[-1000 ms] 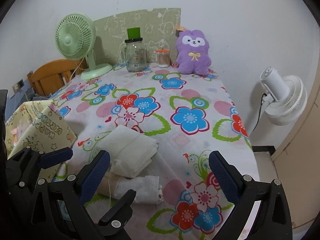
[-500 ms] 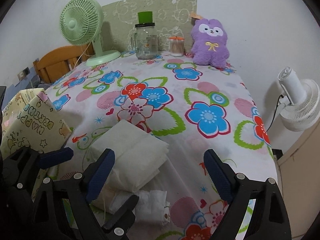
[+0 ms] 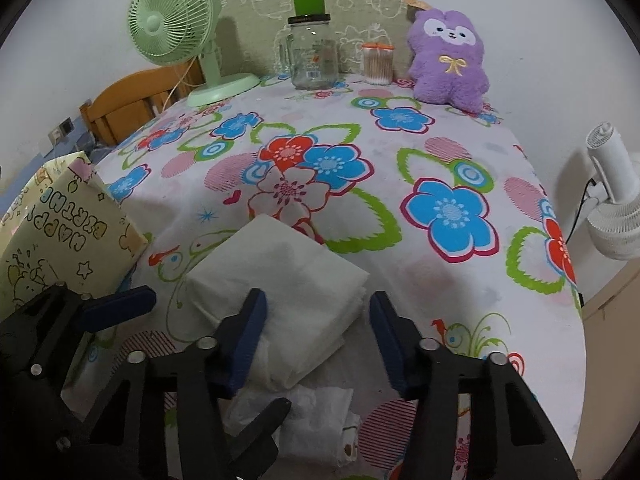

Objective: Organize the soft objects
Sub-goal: 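Move both tools down to the white folded cloth pad and rolled cloth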

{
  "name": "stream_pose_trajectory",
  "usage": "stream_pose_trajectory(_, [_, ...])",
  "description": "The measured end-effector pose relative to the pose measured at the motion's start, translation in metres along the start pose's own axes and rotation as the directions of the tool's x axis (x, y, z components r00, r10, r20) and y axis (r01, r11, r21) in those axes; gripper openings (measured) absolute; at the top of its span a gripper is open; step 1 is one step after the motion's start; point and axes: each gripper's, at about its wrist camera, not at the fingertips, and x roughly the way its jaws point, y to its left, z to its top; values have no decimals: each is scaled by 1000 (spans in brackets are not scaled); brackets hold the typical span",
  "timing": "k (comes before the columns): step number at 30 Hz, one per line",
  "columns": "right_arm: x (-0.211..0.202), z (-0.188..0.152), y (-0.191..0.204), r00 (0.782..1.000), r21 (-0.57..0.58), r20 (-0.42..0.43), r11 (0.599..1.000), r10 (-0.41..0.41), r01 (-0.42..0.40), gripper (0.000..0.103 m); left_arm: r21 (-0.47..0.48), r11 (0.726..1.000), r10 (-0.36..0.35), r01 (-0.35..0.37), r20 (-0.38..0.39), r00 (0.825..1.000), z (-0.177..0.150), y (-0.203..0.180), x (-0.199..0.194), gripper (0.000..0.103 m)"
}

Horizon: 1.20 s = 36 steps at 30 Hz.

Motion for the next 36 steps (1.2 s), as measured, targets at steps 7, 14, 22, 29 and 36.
stream_pose_trajectory(7, [-3,-2,0,1000,-2,-16,1000,2,-2,46,17,1000,-13,13,-4,1000,-3,-4,-4,103])
stream_pose_trajectory(14, [-13,-11,-9,999,38,-4,999,-33,33,43,26,1000,7,-7,2,1000,-4,-7,-5,103])
stream_pose_trajectory(22, [-24,-19,-19,995,74,13,992,-102,101,40,33,999,22,-23,12,1000,-7,-11,-8,103])
stream_pose_trajectory(29, [-35,-28,-24,996,103,15,991,-92,90,40,61,998,16,-17,14,1000,-11,-21,-13,103])
stream_pose_trajectory(36, [-46,-36,-29,995,131,32,988,-92,87,40,71,997,-11,10,5,1000,-15,-31,-19,103])
